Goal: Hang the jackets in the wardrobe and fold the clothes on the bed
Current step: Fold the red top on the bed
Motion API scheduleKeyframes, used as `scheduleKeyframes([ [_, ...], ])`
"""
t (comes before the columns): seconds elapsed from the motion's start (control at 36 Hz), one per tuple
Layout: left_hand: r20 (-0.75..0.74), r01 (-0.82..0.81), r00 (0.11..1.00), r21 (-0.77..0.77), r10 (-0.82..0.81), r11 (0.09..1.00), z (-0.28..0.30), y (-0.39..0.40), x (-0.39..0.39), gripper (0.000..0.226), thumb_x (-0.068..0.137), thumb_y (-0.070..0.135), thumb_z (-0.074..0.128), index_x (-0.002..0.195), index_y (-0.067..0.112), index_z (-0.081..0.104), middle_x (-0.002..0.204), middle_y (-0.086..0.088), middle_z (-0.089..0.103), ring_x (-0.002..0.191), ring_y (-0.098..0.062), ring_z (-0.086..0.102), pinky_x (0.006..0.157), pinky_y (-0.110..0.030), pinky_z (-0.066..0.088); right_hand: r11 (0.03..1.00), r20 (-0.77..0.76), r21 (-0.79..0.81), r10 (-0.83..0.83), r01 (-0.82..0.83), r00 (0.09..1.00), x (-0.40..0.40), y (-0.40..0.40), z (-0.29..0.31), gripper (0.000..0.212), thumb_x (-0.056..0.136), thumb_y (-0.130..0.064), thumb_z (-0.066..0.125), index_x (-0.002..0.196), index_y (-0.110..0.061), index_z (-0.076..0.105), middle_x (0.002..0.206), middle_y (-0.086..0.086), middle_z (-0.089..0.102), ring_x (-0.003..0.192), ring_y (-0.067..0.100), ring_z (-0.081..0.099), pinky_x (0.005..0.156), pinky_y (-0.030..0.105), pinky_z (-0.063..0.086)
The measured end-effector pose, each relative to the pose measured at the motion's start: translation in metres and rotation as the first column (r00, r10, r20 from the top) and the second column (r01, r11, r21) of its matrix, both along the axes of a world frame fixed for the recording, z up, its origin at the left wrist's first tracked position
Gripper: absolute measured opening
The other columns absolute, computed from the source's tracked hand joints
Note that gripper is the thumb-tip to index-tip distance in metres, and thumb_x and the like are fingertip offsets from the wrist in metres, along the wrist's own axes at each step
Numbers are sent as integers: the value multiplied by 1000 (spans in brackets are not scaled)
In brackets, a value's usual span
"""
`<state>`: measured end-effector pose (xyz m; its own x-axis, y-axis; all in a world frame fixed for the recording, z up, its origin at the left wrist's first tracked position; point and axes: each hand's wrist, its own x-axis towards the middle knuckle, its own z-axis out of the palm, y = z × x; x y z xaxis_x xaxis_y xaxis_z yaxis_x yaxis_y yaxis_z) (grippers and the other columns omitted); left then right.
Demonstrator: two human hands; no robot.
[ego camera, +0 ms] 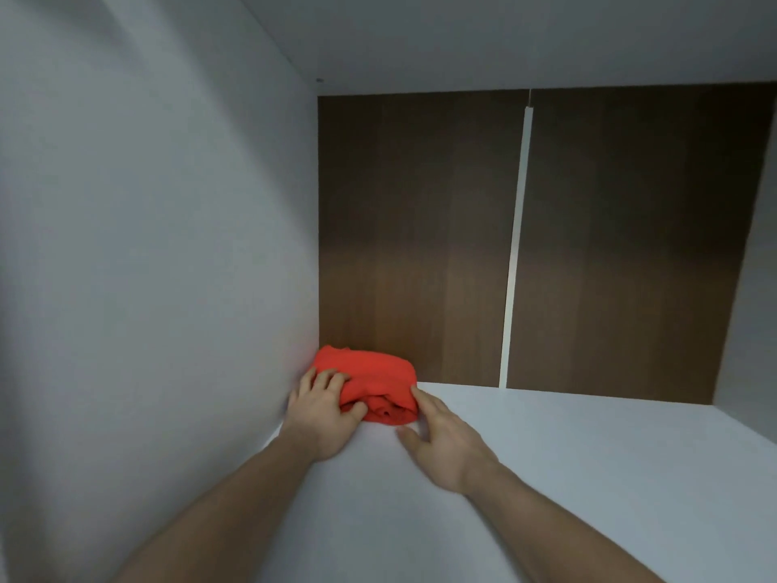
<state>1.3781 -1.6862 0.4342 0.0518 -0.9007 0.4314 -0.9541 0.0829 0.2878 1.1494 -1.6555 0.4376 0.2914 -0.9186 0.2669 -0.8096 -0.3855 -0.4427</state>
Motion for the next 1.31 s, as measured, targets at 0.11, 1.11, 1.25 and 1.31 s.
scheduleKeyframes([
  [0.11, 70, -25, 997, -14, 26, 1000, 2, 8, -3, 106, 64, 77, 6, 154, 26, 32, 163, 0, 27, 153, -25, 13, 122, -44, 12, 1000, -35, 17, -21, 21, 999, -5, 26, 1, 71, 100, -51, 45, 162, -30, 16, 166, -10, 24, 149, 16, 30, 122, 31, 26],
  [1.11, -187, 869, 495, 74, -849, 490, 20, 407, -300, 64, 96, 46, 60, 150, 50, 27, 159, 35, 2, 148, 8, -1, 115, -28, 17, 907, 711, 72, -338, 414, 617, -279, 529, -16, 46, 85, -55, 58, 131, -56, 54, 133, -19, 60, 127, -4, 53, 97, 23, 42],
  [1.25, -224, 971, 239, 29, -945, 239, 1, 473, -365, 61, 92, 38, 64, 144, 52, 36, 154, 41, 12, 144, 17, 8, 108, -13, 17, 778, 717, 78, -478, 623, 507, -302, 631, -32, 39, 92, -43, 58, 130, -53, 54, 137, -21, 57, 129, -3, 52, 93, 21, 46],
  [1.31, -248, 991, 134, 24, -960, 132, -6, 496, -391, 58, 91, 40, 64, 141, 53, 39, 153, 40, 18, 143, 15, 16, 106, -12, 20, 712, 704, 62, -528, 700, 475, -305, 668, -37, 38, 94, -39, 59, 130, -51, 53, 144, -25, 49, 130, 0, 53, 94, 20, 47],
])
